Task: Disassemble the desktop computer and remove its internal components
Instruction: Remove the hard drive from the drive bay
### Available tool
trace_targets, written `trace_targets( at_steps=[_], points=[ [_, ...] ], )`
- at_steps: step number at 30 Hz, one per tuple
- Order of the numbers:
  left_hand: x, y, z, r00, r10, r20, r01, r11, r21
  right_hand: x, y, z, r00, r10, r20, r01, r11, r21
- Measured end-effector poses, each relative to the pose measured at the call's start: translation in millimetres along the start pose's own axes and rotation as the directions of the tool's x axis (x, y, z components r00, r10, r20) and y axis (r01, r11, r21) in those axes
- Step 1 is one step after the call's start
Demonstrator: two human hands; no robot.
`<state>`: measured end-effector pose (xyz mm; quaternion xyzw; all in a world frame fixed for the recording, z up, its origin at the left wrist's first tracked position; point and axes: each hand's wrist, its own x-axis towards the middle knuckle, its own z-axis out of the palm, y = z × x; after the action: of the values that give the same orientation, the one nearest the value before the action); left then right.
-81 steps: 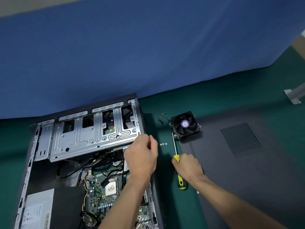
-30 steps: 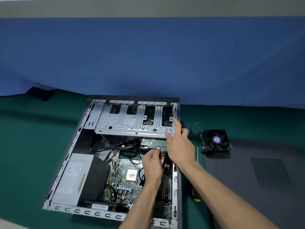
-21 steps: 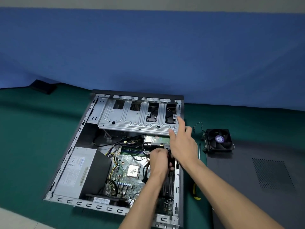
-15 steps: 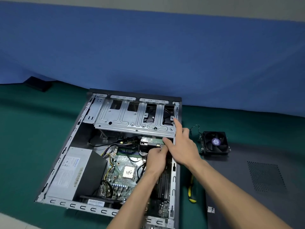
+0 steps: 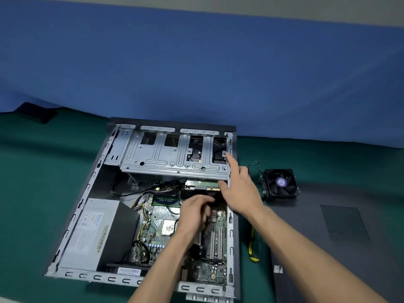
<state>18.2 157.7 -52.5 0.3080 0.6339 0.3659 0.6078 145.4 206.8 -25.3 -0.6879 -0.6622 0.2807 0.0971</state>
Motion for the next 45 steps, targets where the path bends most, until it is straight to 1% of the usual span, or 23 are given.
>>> trace_targets(
  at_steps=[2,3,5,6,7,8,9,10,12,14,16,17,20,23,25,28,30,31,33,34,37,40,45],
  points=[
    [-0.3,0.9,-16.5,1.000,-0.003,-0.018,0.004,0.999,0.037,-8.0,-6.7,-4.2,0.990,-0.042,-0.133,0.019,0.986,-0.167],
    [-0.9,1.7,-24.3,1.000,0.000,-0.022,0.001,0.998,0.058,-13.7,-12.0,-5.7,0.972,-0.089,-0.219,0.050,0.983,-0.176],
    [0.0,0.8,-38.5,0.998,0.009,-0.062,-0.003,0.996,0.090,-26.3,-25.3,-4.2,0.943,-0.122,-0.308,0.126,0.992,-0.007],
    [1.3,0.0,-45.5,0.995,0.022,-0.101,-0.012,0.995,0.104,-32.4,-34.4,-2.4,0.963,-0.066,-0.263,0.114,0.979,0.168],
    [3.1,-0.1,-52.7,0.989,0.033,-0.143,-0.018,0.994,0.104,-36.9,-44.1,2.2,0.987,0.033,-0.157,0.028,0.928,0.370],
    [6.0,0.4,-59.6,0.982,0.032,-0.186,-0.017,0.996,0.084,-40.0,-53.0,7.9,0.989,0.146,-0.008,-0.117,0.827,0.549],
    [9.3,1.0,-65.8,0.975,0.016,-0.222,-0.005,0.999,0.053,-40.8,-60.2,14.1,0.958,0.236,0.164,-0.284,0.695,0.661],
    [11.7,1.7,-70.7,0.969,-0.006,-0.246,0.013,1.000,0.028,-39.5,-65.5,20.0,0.904,0.299,0.306,-0.426,0.564,0.708],
    [13.1,4.0,-78.8,0.968,-0.025,-0.251,0.030,0.999,0.013,-34.0,-69.4,32.2,0.823,0.351,0.447,-0.560,0.368,0.743],
    [12.1,7.1,-85.4,0.977,-0.029,-0.210,0.035,0.999,0.022,-25.5,-70.1,42.7,0.794,0.411,0.449,-0.546,0.156,0.823],
    [10.2,9.5,-90.4,0.987,-0.052,-0.150,0.059,0.997,0.040,-20.1,-72.1,51.3,0.761,0.501,0.413,-0.447,-0.057,0.893],
    [9.2,11.0,-92.2,0.990,-0.066,-0.121,0.073,0.996,0.054,-20.5,-74.0,55.7,0.751,0.535,0.387,-0.389,-0.115,0.914],
    [9.6,15.9,-94.8,0.992,-0.118,-0.050,0.120,0.992,0.037,-34.1,-80.8,69.9,0.752,0.565,0.339,-0.310,-0.151,0.939],
    [13.2,20.4,-92.2,0.981,-0.185,0.057,0.184,0.983,0.027,-60.9,-83.8,79.5,0.745,0.544,0.388,-0.310,-0.232,0.922],
    [15.3,22.6,-90.1,0.973,-0.205,0.106,0.196,0.977,0.087,-74.5,-86.6,81.0,0.738,0.534,0.413,-0.303,-0.284,0.910],
    [19.6,22.8,-88.7,0.982,-0.132,0.135,0.107,0.978,0.177,-85.1,-90.9,77.5,0.731,0.530,0.430,-0.305,-0.309,0.901],
    [21.4,19.9,-91.1,0.991,-0.013,0.132,-0.031,0.946,0.322,-89.1,-92.3,75.1,0.724,0.538,0.431,-0.309,-0.306,0.901],
    [22.1,16.9,-95.0,0.988,0.085,0.130,-0.137,0.872,0.470,-90.5,-92.4,74.0,0.719,0.547,0.429,-0.309,-0.302,0.902],
    [20.7,11.3,-104.9,0.945,0.272,0.180,-0.314,0.616,0.722,-93.0,-93.9,71.6,0.707,0.558,0.434,-0.311,-0.307,0.900],
    [17.5,11.0,-109.2,0.920,0.325,0.220,-0.367,0.513,0.776,-94.0,-95.0,70.7,0.704,0.557,0.441,-0.308,-0.319,0.896],
    [7.9,13.9,-114.2,0.879,0.356,0.318,-0.434,0.317,0.844,-93.3,-97.3,64.4,0.665,0.582,0.467,-0.316,-0.347,0.883],
    [-1.5,23.1,-114.7,0.869,0.331,0.368,-0.442,0.186,0.877,-89.0,-99.2,48.4,0.636,0.630,0.446,-0.404,-0.221,0.888],
    [-14.8,54.2,-106.8,0.886,0.336,0.319,-0.366,0.086,0.926,-80.8,-102.4,4.3,0.672,0.658,0.341,-0.578,0.177,0.797]
  ],
)
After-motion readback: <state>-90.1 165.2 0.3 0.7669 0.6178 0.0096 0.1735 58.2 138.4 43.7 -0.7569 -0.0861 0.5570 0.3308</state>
